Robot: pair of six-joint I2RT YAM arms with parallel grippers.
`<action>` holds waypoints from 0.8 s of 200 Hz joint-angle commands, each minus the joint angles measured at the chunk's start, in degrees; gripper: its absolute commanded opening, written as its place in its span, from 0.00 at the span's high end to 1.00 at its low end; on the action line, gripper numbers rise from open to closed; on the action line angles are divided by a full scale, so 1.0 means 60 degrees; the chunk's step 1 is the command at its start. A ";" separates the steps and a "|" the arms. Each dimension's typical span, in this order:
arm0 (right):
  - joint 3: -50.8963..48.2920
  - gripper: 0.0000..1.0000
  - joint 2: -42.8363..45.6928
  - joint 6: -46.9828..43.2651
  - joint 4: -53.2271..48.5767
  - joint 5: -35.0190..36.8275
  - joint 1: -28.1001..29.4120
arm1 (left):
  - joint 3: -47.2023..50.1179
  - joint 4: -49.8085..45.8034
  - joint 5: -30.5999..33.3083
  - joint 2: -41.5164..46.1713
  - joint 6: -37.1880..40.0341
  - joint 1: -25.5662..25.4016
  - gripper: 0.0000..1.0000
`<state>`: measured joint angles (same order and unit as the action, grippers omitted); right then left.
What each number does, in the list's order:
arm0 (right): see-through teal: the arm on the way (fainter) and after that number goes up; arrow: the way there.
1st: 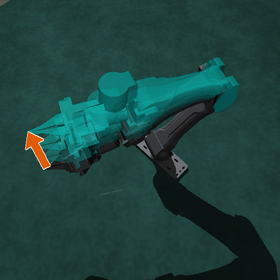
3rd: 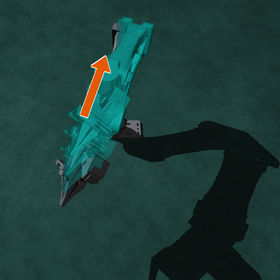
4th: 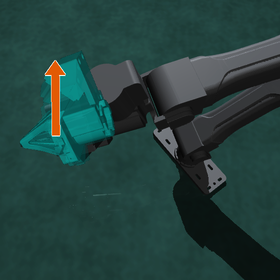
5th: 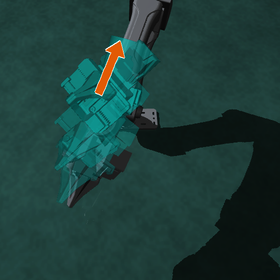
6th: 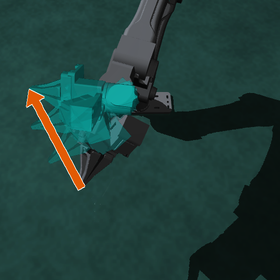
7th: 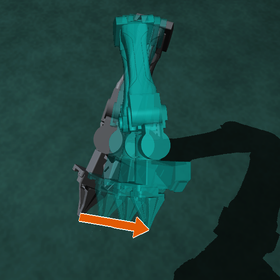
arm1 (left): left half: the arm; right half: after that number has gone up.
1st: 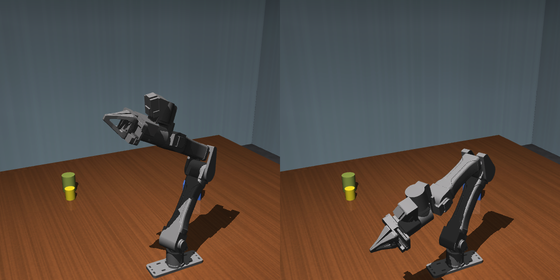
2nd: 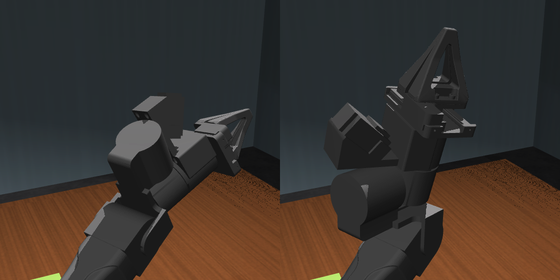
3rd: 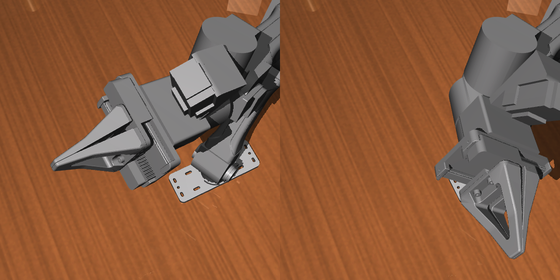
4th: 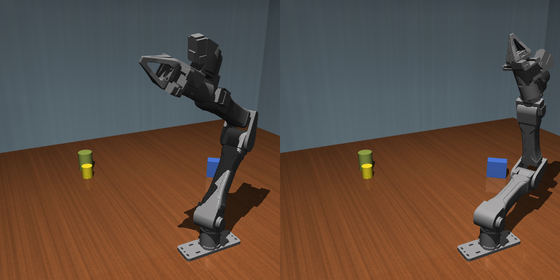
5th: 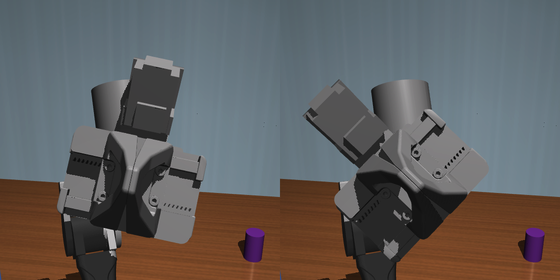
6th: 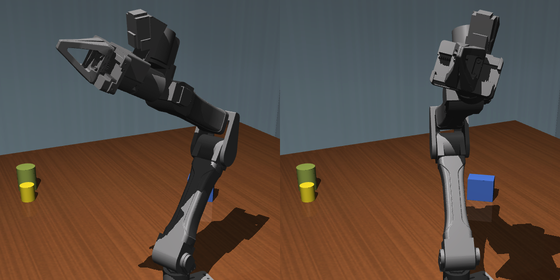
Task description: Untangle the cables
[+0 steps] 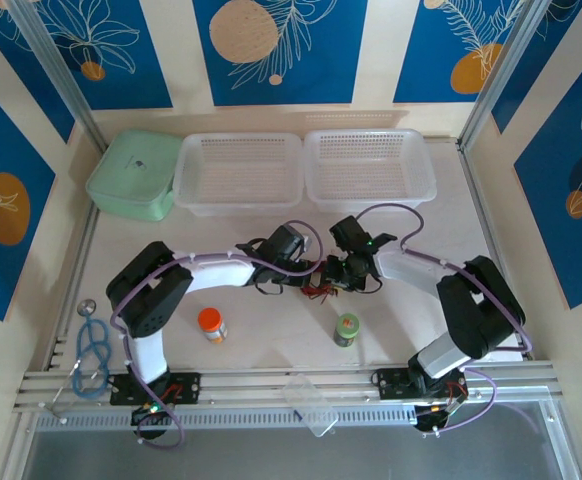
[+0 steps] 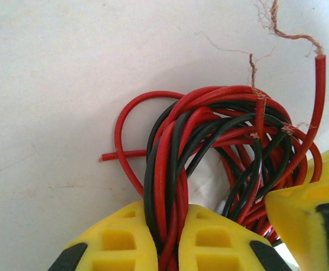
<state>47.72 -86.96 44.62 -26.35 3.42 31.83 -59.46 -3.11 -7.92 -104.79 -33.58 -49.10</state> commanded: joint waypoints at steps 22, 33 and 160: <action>0.0004 0.60 0.1001 0.0199 -0.0380 0.0710 -0.0004 | 0.0229 -0.0240 0.0073 0.1036 0.0135 -0.0093 1.00; 0.0113 0.60 0.1085 0.0167 -0.0603 0.0924 0.0023 | 0.0213 -0.0405 0.0129 0.1220 0.0133 -0.0093 1.00; -0.0172 1.00 0.0141 -0.0776 0.0939 -0.0121 -0.0294 | 0.2040 0.1946 -0.0806 0.1939 0.0060 -0.0078 1.00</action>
<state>49.23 -88.27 43.03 -25.10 6.11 33.54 -51.03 0.86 -7.44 -96.38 -33.80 -49.25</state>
